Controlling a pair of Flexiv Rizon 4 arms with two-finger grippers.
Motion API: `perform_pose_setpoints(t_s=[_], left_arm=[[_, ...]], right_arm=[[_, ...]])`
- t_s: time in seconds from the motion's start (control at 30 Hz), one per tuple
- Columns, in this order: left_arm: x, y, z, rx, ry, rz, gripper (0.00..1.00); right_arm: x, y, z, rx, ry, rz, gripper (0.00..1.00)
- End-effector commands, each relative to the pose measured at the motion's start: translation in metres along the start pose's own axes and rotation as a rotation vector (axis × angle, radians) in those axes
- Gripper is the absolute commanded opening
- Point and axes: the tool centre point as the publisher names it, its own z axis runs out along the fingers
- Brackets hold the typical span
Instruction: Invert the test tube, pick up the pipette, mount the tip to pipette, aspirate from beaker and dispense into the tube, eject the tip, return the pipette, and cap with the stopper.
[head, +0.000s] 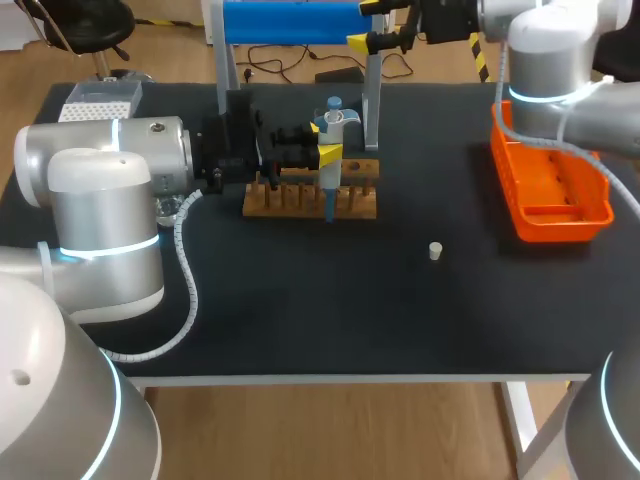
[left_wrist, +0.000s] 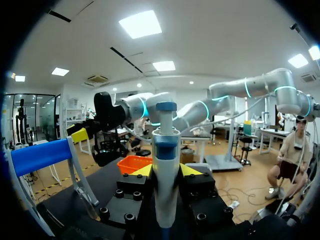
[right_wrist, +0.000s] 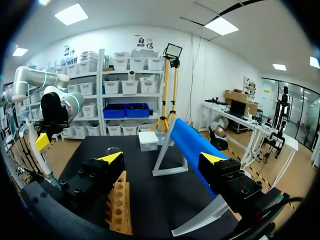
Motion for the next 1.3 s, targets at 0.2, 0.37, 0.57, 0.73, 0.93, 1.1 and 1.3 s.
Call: perform_pose_setpoints(t_s=[0.2,0.37,0.57,0.73,0.93,1.1,1.3], left_arm=[[0.001,0.000,0.001,0.002,-0.004,0.002,0.00],[0.001,0.000,0.001,0.002,-0.004,0.002,0.00],[-0.001,0.001,-0.001,-0.002,-0.015,-0.002,0.00],[-0.014,0.004,-0.019,-0.052,-0.059,-0.005,0.00],[-0.044,0.002,-0.062,-0.109,-0.125,-0.011,0.00],[-0.073,-0.002,-0.092,-0.176,-0.156,-0.019,0.00],[-0.109,-0.006,-0.121,-0.221,-0.216,-0.045,0.00]], right_arm=[[-0.001,0.000,0.000,0.002,0.004,0.001,1.00],[-0.001,0.000,0.000,0.002,0.004,0.001,1.00],[-0.001,0.000,0.000,0.002,0.004,0.001,1.00],[-0.001,0.000,0.000,0.002,0.004,0.001,1.00],[-0.001,0.000,0.000,0.002,0.004,0.001,1.00],[-0.001,0.000,0.000,0.002,0.004,0.001,1.00],[-0.001,0.000,0.000,0.002,0.004,0.001,1.00]])
